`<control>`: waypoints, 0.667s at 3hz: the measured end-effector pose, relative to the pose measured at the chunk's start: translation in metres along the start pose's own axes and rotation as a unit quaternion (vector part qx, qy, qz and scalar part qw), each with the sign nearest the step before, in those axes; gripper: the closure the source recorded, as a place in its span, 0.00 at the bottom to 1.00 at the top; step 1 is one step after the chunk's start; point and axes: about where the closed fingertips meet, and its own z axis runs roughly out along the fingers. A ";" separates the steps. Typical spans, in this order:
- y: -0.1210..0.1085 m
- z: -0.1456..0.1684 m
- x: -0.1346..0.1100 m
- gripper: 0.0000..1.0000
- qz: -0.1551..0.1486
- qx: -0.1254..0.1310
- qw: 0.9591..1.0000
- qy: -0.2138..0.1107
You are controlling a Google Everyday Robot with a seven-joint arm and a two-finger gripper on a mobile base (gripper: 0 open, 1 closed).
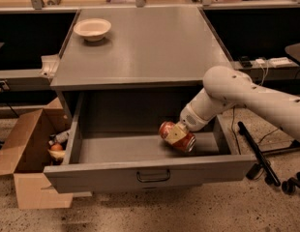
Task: Place coke can into top drawer
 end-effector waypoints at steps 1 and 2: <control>-0.013 0.021 -0.002 0.73 0.012 0.009 1.000 -0.018; -0.020 0.029 -0.002 0.50 0.019 0.013 0.999 -0.026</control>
Offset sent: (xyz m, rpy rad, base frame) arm 0.0277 0.0007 -0.0368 0.0346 -0.0477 -0.0842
